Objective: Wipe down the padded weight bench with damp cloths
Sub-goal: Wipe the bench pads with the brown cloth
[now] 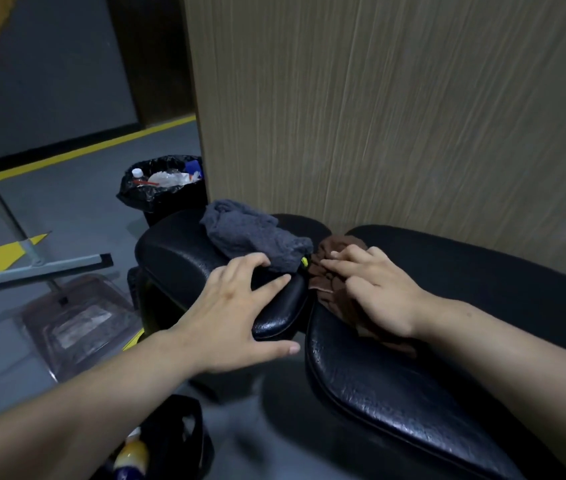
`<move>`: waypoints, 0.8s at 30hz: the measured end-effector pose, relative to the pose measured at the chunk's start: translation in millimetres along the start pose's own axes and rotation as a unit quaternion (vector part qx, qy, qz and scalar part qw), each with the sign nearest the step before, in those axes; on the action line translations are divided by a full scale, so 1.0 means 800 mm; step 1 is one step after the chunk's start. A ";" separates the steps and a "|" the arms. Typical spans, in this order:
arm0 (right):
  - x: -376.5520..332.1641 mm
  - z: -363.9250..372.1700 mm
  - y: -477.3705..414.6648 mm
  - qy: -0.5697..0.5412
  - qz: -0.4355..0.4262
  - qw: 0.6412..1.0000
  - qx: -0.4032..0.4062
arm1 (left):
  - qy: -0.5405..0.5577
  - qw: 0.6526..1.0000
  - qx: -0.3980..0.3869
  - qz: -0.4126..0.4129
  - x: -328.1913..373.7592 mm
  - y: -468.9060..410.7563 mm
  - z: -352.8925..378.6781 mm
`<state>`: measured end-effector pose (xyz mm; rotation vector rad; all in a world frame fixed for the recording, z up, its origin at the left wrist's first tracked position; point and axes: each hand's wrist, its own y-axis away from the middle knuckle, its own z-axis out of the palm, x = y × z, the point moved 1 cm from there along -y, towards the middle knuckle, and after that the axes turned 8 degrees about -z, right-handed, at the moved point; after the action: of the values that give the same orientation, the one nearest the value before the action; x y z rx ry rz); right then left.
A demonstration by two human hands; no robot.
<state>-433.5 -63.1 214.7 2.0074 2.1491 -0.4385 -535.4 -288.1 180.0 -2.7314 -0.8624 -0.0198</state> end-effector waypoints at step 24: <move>-0.099 0.031 0.086 0.095 0.049 0.994 0.008 | -0.058 0.991 -0.116 -0.017 0.015 0.016 -0.017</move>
<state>-360.7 -142.6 209.6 2.2340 2.1453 -0.2592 -517.3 -295.4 191.0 -2.9571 -0.9965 0.0337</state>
